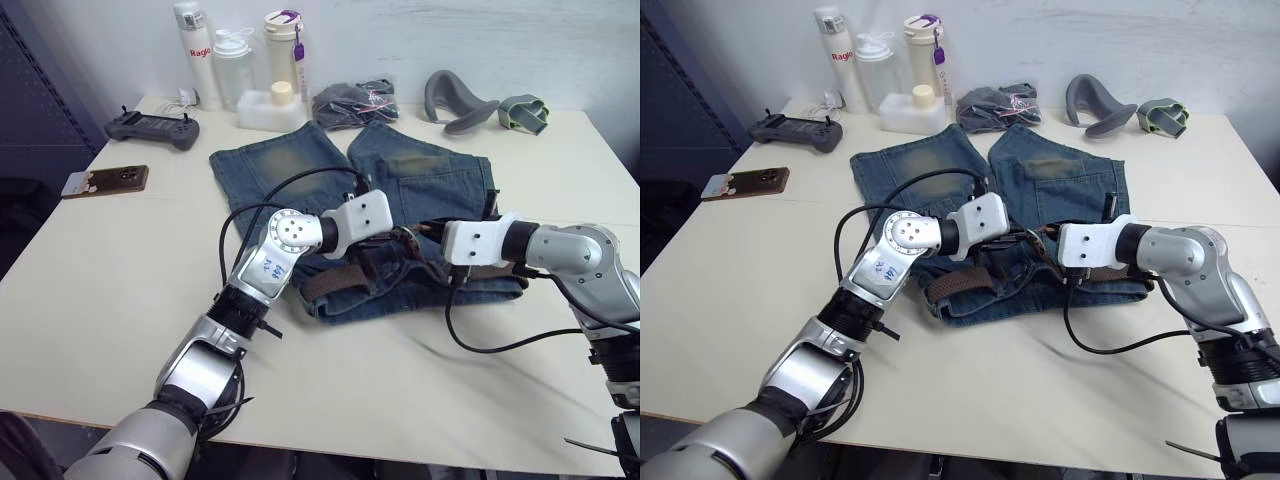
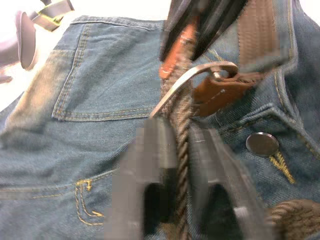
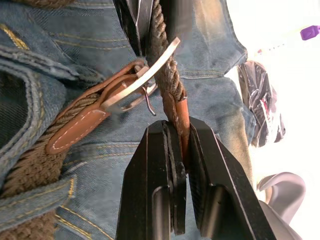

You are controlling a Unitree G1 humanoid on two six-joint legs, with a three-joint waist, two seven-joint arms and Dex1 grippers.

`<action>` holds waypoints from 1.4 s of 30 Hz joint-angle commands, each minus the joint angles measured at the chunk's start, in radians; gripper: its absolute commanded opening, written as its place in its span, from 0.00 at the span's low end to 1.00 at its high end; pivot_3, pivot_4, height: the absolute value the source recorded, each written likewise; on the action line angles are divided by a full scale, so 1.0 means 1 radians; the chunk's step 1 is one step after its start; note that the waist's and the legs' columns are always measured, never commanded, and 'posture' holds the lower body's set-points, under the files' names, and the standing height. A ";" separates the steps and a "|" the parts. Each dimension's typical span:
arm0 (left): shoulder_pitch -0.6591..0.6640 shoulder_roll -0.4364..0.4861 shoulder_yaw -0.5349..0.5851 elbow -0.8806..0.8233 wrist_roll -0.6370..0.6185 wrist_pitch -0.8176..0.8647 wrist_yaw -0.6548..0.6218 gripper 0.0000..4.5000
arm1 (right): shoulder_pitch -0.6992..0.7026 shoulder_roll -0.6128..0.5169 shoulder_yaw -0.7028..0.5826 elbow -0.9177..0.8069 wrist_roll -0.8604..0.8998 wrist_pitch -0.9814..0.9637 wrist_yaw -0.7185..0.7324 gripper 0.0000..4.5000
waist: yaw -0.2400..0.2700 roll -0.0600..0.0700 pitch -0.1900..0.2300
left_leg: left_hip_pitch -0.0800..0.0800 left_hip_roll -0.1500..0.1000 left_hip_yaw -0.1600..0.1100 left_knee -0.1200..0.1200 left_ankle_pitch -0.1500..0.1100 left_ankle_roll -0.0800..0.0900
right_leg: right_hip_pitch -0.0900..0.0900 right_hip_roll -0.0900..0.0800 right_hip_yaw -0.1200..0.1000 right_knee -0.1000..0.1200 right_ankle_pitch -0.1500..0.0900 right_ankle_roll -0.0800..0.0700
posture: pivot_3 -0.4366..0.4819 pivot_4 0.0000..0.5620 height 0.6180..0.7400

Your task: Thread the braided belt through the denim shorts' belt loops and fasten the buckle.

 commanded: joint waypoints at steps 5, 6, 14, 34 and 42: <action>-0.008 0.115 0.162 -0.194 -0.223 0.276 -0.127 0.99 | -0.024 -0.108 -0.052 0.105 -0.005 -0.158 0.020 0.00 | -0.004 0.000 0.000 | 0.000 0.000 0.000 0.000 0.000 0.000 | -0.001 0.000 0.000 0.002 0.000 0.000 | 0.48 0.27 0.11; -0.005 0.132 0.186 -0.221 -0.265 0.330 -0.143 0.99 | -0.031 -0.125 -0.058 0.126 0.002 -0.172 0.027 0.00 | -0.006 0.000 0.000 | 0.000 0.000 0.000 0.000 0.000 0.000 | -0.001 0.000 0.000 0.002 0.000 0.000 | 0.48 0.27 0.11; -0.019 0.132 0.217 -0.275 -0.343 0.419 -0.086 0.99 | -0.153 -0.146 -0.054 0.194 0.021 -0.213 0.057 0.00 | -0.019 0.000 0.000 | 0.000 0.000 0.000 0.001 0.000 0.000 | 0.000 0.000 0.000 0.002 0.000 0.000 | 0.48 0.27 0.11; -0.193 -0.108 0.032 0.103 -0.098 0.056 0.130 0.87 | -0.187 -0.123 -0.048 0.117 0.043 -0.100 0.141 0.00 | -0.022 0.000 0.000 | 0.000 0.000 0.002 0.001 0.000 0.000 | -0.001 -0.001 0.000 0.002 0.000 0.000 | 0.48 0.27 0.11; -0.208 -0.125 -0.009 0.189 -0.051 -0.009 0.106 0.09 | -0.165 -0.126 -0.059 0.074 0.044 -0.068 0.125 0.00 | -0.021 0.000 0.000 | 0.000 0.000 0.002 0.002 0.000 0.000 | -0.001 -0.002 0.000 0.002 0.000 0.000 | 0.48 0.27 0.11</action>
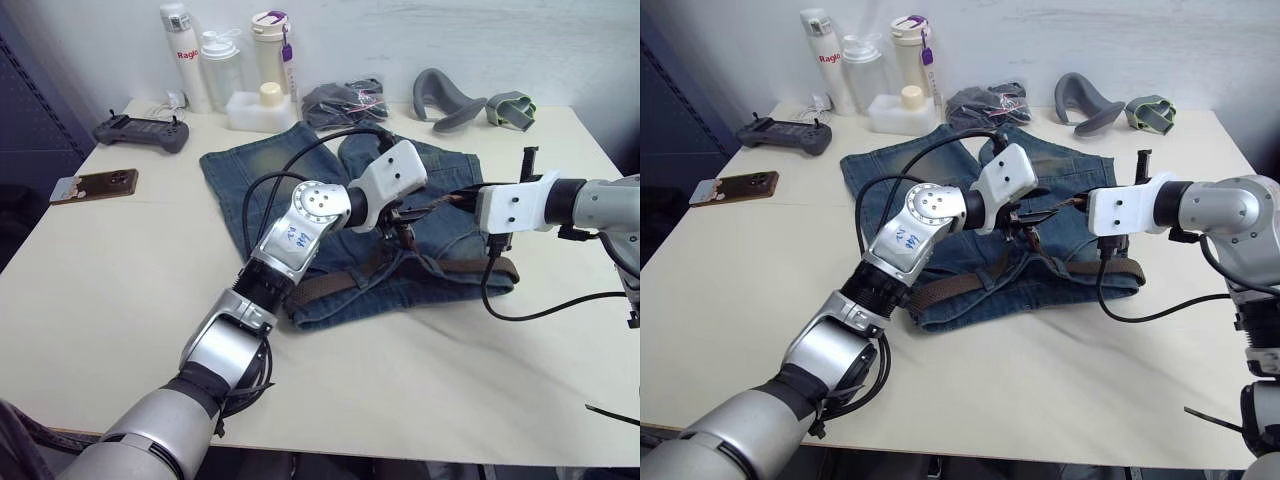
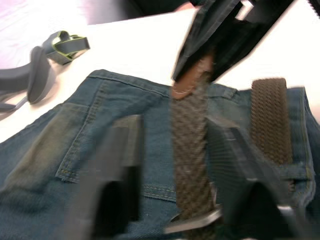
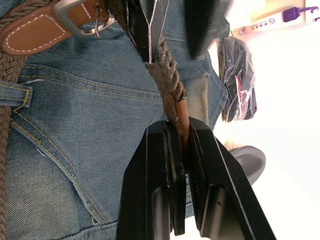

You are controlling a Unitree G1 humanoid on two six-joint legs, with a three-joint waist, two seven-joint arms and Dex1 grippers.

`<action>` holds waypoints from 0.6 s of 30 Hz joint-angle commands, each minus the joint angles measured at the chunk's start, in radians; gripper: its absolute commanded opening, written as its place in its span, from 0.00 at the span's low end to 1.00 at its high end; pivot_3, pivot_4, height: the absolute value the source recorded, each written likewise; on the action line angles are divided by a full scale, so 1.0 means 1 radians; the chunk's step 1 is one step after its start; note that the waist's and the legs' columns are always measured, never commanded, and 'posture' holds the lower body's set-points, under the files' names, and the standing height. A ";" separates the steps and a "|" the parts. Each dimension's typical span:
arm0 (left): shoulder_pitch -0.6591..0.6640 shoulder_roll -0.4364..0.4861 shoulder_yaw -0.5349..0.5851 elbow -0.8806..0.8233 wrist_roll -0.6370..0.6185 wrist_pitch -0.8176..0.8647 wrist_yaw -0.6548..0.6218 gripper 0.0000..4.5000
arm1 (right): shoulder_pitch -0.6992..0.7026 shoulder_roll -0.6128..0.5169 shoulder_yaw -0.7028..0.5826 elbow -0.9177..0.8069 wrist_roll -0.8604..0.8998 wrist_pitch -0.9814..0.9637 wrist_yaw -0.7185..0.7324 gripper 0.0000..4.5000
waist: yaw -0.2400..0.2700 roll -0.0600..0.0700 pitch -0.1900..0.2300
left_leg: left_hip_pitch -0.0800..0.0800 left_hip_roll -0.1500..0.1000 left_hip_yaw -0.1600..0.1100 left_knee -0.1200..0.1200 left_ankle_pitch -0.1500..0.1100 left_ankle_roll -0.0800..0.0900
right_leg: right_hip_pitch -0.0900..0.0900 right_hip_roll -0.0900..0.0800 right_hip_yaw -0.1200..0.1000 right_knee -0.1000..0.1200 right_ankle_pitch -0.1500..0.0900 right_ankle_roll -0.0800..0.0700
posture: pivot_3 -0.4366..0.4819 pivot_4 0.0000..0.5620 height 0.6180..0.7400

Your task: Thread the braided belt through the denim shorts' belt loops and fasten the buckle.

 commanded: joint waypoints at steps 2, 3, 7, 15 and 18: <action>-0.032 -0.029 0.045 0.028 -0.029 -0.024 -0.001 0.00 | 0.015 -0.006 -0.039 -0.061 0.009 -0.002 -0.023 0.00 | 0.000 0.000 0.000 | 0.000 0.000 0.000 0.000 0.000 0.000 | 0.000 0.000 0.000 0.000 0.000 0.000 | 0.48 0.27 0.11; -0.031 -0.034 0.056 0.028 -0.042 -0.017 -0.004 0.00 | 0.028 0.006 -0.040 -0.074 0.022 0.023 -0.025 0.00 | 0.001 0.000 0.000 | 0.000 0.000 0.000 0.000 0.000 0.000 | 0.000 0.000 0.000 0.000 0.000 0.000 | 0.48 0.27 0.11; -0.020 -0.042 0.090 0.025 -0.072 0.022 -0.009 0.00 | 0.069 0.034 -0.075 -0.124 0.077 0.129 -0.042 0.20 | 0.000 0.000 0.000 | 0.000 0.000 0.000 0.000 0.000 0.000 | 0.000 0.000 0.000 0.000 0.000 0.000 | 0.48 0.27 0.11; 0.005 -0.081 0.299 -0.013 -0.254 0.288 0.089 0.00 | 0.256 0.090 -0.266 -0.160 0.267 0.494 -0.111 0.94 | 0.012 0.000 0.000 | 0.000 0.000 -0.001 0.000 0.000 0.001 | 0.001 0.000 0.000 -0.001 0.000 0.000 | 0.48 0.27 0.11; 0.006 -0.112 0.401 -0.040 -0.365 0.419 0.137 0.00 | 0.266 0.187 -0.324 -0.226 0.406 0.706 -0.165 0.81 | 0.004 0.000 0.000 | 0.001 0.000 -0.001 -0.001 0.000 0.000 | 0.000 0.000 0.000 0.000 0.000 0.000 | 0.48 0.27 0.11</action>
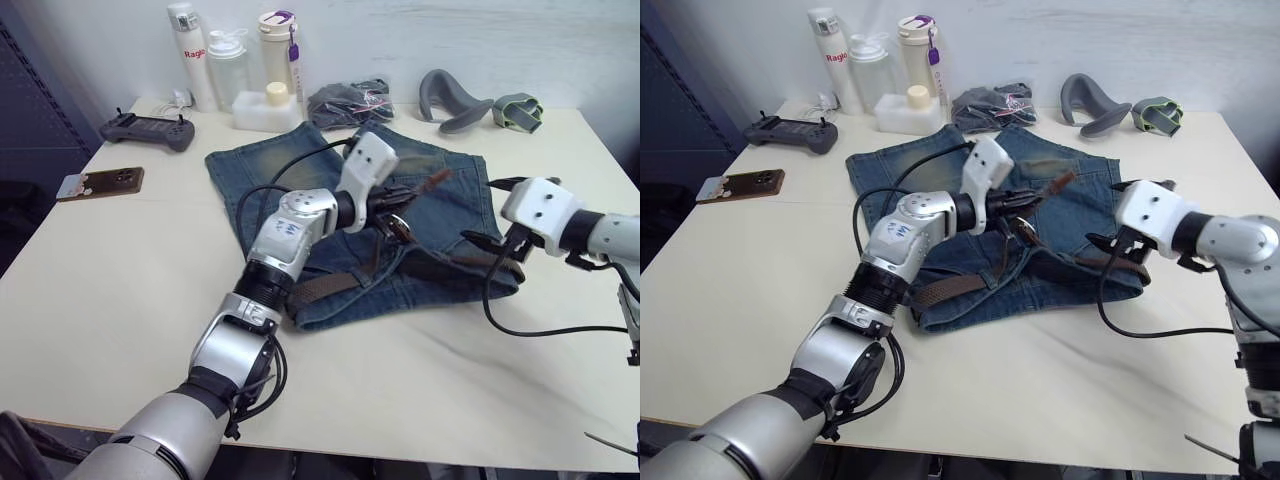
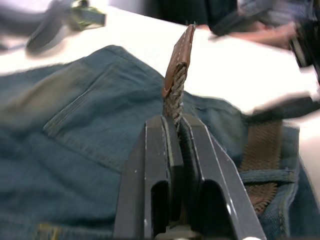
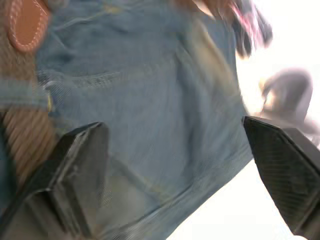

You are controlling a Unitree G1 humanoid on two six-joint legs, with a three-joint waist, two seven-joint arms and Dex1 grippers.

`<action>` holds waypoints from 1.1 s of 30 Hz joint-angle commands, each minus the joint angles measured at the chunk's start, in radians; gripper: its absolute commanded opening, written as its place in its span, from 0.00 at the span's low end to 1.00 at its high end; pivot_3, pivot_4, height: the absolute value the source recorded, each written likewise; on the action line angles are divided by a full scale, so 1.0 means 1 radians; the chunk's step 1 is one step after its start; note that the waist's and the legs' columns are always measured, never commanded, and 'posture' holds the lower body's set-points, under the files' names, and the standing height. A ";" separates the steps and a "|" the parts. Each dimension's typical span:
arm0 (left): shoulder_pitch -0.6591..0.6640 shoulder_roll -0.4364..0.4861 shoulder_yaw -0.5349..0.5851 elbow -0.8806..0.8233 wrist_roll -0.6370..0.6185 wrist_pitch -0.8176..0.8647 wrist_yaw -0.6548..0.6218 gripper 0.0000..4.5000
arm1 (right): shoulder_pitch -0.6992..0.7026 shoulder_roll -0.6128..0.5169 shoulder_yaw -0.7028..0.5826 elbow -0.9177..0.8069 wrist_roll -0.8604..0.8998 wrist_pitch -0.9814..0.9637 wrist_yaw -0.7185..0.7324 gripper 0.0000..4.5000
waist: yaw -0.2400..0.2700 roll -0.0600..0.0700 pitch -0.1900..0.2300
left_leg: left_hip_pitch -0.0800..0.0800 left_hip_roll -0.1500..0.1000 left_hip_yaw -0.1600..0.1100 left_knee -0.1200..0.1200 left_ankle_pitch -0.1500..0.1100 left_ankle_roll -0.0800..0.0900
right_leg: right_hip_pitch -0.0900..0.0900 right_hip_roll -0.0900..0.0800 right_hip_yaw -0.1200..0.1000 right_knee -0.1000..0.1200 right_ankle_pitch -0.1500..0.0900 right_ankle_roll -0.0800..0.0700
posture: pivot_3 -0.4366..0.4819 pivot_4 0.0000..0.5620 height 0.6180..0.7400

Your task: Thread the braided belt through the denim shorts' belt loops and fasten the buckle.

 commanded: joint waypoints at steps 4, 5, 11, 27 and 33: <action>-0.002 -0.056 0.134 -0.099 -0.161 0.180 0.107 0.00 | -0.026 0.167 -0.091 -0.149 0.262 0.372 -0.116 0.38 | -0.010 0.000 0.000 | 0.001 0.000 0.000 -0.001 0.000 0.000 | 0.000 0.000 0.000 0.000 0.000 0.000 | 0.48 0.27 0.11; 0.000 -0.060 0.138 -0.102 -0.169 0.195 0.119 0.00 | -0.039 0.196 -0.097 -0.153 0.291 0.411 -0.140 0.26 | -0.011 0.000 0.000 | 0.001 0.000 0.000 -0.001 0.000 0.000 | 0.001 0.000 0.000 0.000 0.000 0.000 | 0.48 0.27 0.11; 0.014 -0.097 0.144 -0.138 -0.217 0.254 0.159 0.00 | -0.106 0.307 -0.073 -0.152 0.423 0.600 -0.196 0.01 | -0.010 0.001 0.000 | 0.002 0.000 0.000 -0.001 0.000 -0.001 | 0.001 0.001 0.001 0.001 0.000 0.000 | 0.48 0.27 0.11; 0.086 0.013 0.189 -0.312 -0.379 0.560 0.174 0.00 | 0.044 0.199 0.299 -0.211 0.204 0.405 -0.065 0.01 | -0.014 0.000 -0.001 | 0.006 -0.001 -0.001 -0.002 0.001 0.000 | 0.004 0.001 0.002 -0.001 0.001 0.001 | 0.48 0.27 0.11; 0.190 0.081 0.206 -0.435 -0.421 0.673 0.200 0.00 | 0.012 0.208 0.184 -0.222 0.276 0.372 -0.041 0.01 | -0.010 0.000 -0.001 | 0.015 -0.001 -0.002 -0.003 0.000 0.000 | 0.014 0.002 0.002 -0.004 0.000 0.001 | 0.48 0.27 0.11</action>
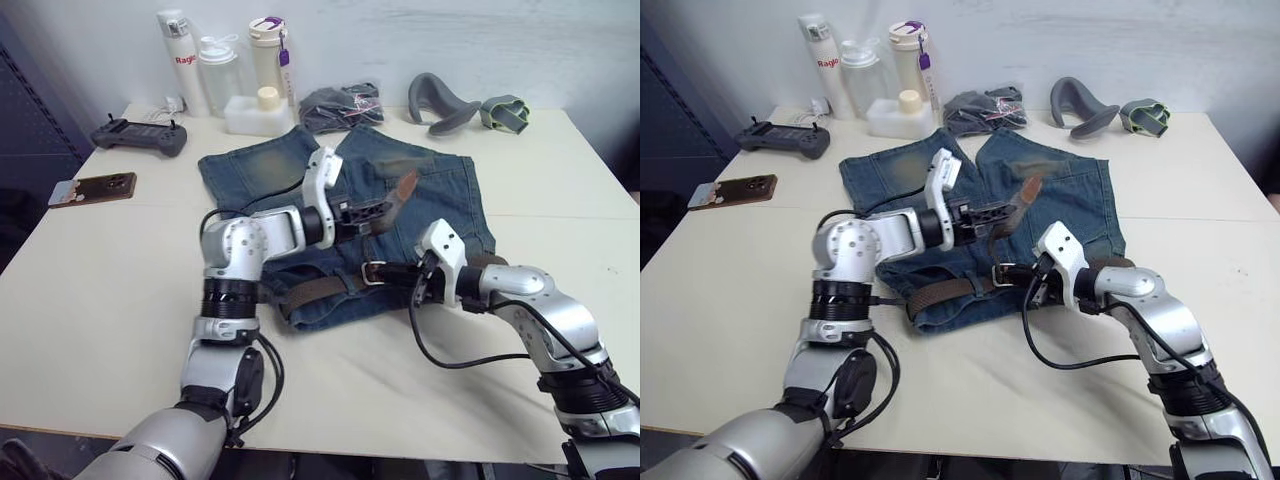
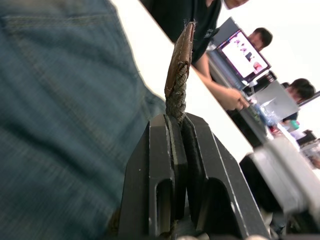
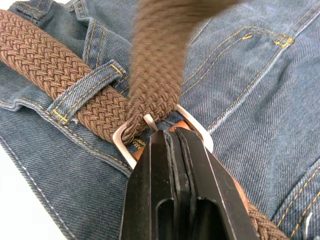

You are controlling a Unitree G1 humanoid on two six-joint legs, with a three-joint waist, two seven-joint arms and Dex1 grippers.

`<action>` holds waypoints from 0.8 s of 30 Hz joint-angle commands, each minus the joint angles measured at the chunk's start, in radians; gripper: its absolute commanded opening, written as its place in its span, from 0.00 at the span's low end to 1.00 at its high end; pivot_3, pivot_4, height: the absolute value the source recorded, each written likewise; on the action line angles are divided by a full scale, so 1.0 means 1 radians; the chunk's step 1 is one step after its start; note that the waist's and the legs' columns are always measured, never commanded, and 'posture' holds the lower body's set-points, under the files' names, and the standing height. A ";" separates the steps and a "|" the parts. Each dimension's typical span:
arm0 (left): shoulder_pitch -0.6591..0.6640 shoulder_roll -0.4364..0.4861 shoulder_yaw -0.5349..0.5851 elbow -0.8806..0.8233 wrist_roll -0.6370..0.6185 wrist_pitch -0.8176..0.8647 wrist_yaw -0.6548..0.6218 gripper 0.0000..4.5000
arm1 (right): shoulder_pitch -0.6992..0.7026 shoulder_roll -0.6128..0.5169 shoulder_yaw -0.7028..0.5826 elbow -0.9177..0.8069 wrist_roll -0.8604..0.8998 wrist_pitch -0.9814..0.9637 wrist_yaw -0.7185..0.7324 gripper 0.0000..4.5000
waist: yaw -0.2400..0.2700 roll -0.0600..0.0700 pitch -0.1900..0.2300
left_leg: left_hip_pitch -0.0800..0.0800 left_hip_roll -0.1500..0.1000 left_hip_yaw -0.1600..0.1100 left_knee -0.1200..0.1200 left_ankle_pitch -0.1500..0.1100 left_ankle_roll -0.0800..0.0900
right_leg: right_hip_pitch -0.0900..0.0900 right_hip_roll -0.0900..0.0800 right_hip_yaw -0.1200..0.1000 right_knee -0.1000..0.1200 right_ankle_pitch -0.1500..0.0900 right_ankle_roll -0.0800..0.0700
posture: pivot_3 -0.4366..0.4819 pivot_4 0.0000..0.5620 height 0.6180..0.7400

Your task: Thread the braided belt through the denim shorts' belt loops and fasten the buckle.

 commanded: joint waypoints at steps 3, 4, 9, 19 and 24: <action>0.037 0.013 0.052 -0.090 -0.046 0.032 0.037 0.00 | -0.036 -0.010 -0.151 -0.019 0.111 0.047 0.014 0.01 | 0.003 0.000 0.000 | -0.001 0.000 0.000 0.000 0.000 0.000 | 0.000 0.000 0.000 0.000 0.000 0.000 | 0.48 0.27 0.11; 0.043 0.019 0.055 -0.097 -0.047 0.032 0.038 0.00 | -0.041 -0.011 -0.177 -0.015 0.116 0.066 -0.010 0.01 | 0.003 -0.001 0.000 | -0.001 0.000 0.000 0.000 0.000 0.000 | -0.001 0.000 0.000 0.000 0.000 0.000 | 0.48 0.27 0.11; 0.073 0.045 0.068 -0.133 -0.063 0.044 0.038 0.00 | -0.022 -0.031 -0.206 -0.014 0.126 0.174 -0.053 0.01 | 0.003 -0.001 0.000 | -0.001 0.000 0.000 0.000 0.000 0.001 | 0.000 0.000 0.000 -0.001 0.000 0.000 | 0.48 0.27 0.11; 0.154 0.162 0.020 -0.199 -0.084 0.079 -0.024 0.00 | 0.008 -0.061 -0.200 -0.077 0.109 0.185 -0.075 0.01 | 0.001 -0.001 0.000 | -0.001 0.000 -0.001 0.000 0.000 0.000 | -0.001 0.000 0.000 -0.001 0.000 0.000 | 0.48 0.27 0.11; 0.159 0.170 0.029 -0.215 -0.094 0.081 -0.017 0.00 | 0.061 -0.049 -0.159 -0.160 0.143 0.276 -0.103 0.01 | 0.039 -0.001 0.000 | -0.001 0.018 0.018 0.008 -0.009 -0.001 | -0.016 0.014 0.012 0.004 0.002 -0.003 | 0.48 0.27 0.09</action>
